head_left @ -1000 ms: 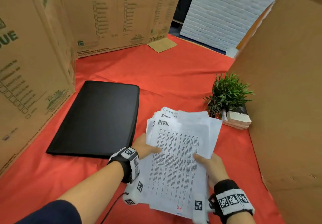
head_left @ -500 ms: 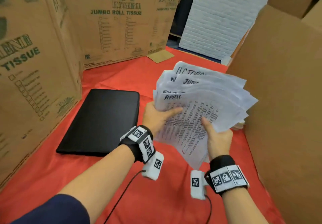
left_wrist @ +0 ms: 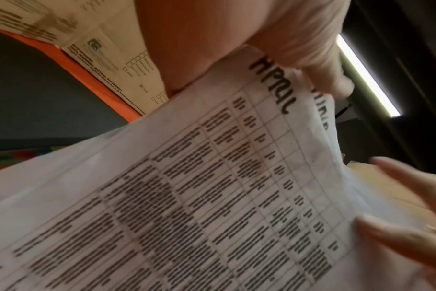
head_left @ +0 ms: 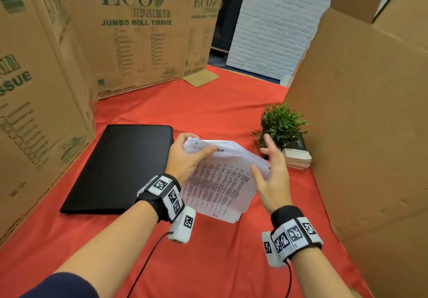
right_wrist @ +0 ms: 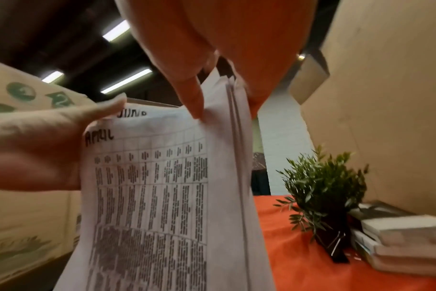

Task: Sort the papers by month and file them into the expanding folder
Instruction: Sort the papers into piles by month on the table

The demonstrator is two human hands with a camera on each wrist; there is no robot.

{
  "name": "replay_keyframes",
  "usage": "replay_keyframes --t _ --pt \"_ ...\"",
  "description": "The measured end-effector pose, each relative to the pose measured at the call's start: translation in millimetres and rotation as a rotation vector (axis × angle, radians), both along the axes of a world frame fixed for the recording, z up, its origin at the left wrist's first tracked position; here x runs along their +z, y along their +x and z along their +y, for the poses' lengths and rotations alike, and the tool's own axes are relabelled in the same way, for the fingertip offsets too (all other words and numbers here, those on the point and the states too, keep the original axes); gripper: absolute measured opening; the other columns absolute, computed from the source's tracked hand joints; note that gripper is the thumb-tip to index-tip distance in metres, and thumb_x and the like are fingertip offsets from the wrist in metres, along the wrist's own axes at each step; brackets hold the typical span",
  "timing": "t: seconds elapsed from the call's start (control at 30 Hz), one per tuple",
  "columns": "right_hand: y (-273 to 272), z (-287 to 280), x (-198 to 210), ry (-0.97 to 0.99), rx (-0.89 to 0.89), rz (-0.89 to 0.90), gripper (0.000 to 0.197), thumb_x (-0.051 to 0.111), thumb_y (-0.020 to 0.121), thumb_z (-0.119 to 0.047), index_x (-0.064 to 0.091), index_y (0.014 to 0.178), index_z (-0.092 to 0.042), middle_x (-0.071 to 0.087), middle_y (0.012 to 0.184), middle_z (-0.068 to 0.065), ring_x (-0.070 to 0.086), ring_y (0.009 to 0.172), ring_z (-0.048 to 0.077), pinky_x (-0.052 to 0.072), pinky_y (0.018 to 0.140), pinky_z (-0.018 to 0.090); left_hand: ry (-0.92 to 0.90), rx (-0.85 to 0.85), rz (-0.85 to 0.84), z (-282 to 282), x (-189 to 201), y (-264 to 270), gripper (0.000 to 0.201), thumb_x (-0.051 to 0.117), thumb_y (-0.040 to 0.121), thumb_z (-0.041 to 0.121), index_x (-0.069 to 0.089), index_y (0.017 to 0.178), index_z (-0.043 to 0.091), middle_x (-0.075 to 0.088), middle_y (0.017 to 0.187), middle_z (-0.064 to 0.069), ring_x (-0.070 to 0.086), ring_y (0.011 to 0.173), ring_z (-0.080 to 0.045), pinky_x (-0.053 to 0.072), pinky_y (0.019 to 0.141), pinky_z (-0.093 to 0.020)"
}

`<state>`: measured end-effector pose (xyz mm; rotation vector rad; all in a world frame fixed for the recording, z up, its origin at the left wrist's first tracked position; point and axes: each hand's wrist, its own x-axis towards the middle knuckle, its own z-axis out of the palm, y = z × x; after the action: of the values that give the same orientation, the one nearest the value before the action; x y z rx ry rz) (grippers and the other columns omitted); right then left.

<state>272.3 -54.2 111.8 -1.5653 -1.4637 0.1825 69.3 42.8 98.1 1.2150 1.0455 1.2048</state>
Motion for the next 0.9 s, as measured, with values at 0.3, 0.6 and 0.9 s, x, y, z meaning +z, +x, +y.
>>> replay_keyframes --t 0.3,0.6,0.9 --pt "-4.7 1.3 -9.1 -0.019 0.038 0.098 0.046 0.059 0.088 0.004 0.059 0.127 -0.021 0.065 0.113 -0.009 0.059 0.109 -0.001 0.045 0.094 0.019 -0.112 0.166 0.141 13.5 -0.6 15.1 0.052 0.072 0.066 0.051 0.047 0.102 0.023 0.057 0.099 0.002 0.059 0.088 -0.018 0.05 0.075 -0.038" --pt "8.9 26.3 -23.5 -0.065 -0.046 0.516 0.01 0.06 0.095 -0.014 0.067 0.1 -0.019 0.073 0.098 -0.001 0.067 0.096 0.014 0.052 0.093 0.044 -0.023 -0.071 0.157 31.5 -9.5 1.8 0.058 0.067 0.074 0.067 0.05 0.115 0.029 0.06 0.119 0.002 0.057 0.109 -0.013 0.045 0.09 -0.026" --pt "29.0 33.1 1.3 0.048 0.027 0.882 0.043 0.081 0.074 -0.021 0.064 0.113 -0.028 0.067 0.099 -0.006 0.061 0.095 0.015 0.045 0.094 0.038 -0.195 -0.201 -0.002 24.6 -20.5 -16.4 0.03 0.081 0.076 0.015 0.071 0.101 0.004 0.075 0.097 -0.01 0.072 0.093 -0.027 0.054 0.091 -0.049"
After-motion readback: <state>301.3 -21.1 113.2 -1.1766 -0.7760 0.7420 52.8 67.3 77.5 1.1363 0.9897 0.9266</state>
